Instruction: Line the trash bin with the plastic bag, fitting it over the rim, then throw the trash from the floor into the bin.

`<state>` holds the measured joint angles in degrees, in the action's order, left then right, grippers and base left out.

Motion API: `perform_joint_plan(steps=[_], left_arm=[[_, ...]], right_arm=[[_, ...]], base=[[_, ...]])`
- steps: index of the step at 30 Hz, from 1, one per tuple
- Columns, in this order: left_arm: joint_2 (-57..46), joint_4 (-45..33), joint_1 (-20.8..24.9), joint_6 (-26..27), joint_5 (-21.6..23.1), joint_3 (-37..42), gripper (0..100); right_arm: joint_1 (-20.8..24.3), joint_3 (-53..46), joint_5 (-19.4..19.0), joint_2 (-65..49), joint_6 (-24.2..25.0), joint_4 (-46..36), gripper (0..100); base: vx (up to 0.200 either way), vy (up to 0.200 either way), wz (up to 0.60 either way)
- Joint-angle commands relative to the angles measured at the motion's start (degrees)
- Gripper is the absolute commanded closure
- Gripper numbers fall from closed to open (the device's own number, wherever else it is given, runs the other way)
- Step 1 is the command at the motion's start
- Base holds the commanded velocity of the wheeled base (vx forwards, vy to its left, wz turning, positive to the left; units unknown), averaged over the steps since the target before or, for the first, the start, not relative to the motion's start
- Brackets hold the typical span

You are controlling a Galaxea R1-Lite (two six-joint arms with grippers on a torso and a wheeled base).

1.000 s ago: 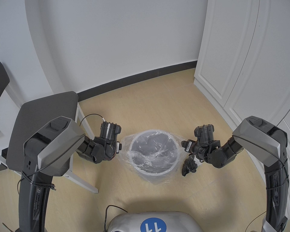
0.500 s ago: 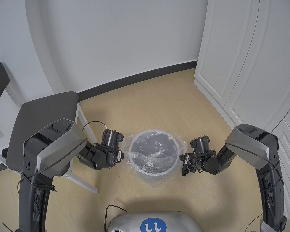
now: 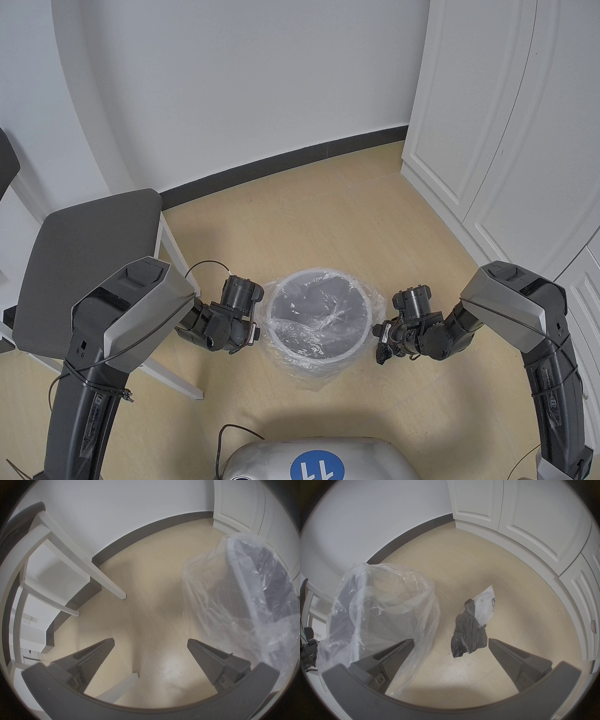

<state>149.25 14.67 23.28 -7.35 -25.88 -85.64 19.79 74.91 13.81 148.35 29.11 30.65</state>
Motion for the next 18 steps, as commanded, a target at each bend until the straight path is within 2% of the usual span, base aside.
perform_joint_plan(steps=[1,4,12,18], left_arm=[[1.8,-2.6,-0.4,-0.2,-0.8,-3.0,0],[0.5,-2.8,-0.7,-0.2,-3.2,-1.7,0],[-17.9,0.9,2.0,-3.3,-4.2,17.2,0],[-26.3,2.1,6.4,-3.3,-4.2,20.9,0]], right_arm=[[0.0,-0.8,0.2,0.1,-0.5,-0.1,0],[0.1,-3.8,0.6,-0.8,-2.6,0.7,0],[0.8,-11.3,-0.2,-12.0,-4.2,0.8,0],[0.8,-13.5,-1.7,-14.9,-4.3,0.8,0]], base=[[0.000,0.000,0.00],[0.000,0.000,0.00],[0.000,0.000,0.00],[0.000,0.000,0.00]])
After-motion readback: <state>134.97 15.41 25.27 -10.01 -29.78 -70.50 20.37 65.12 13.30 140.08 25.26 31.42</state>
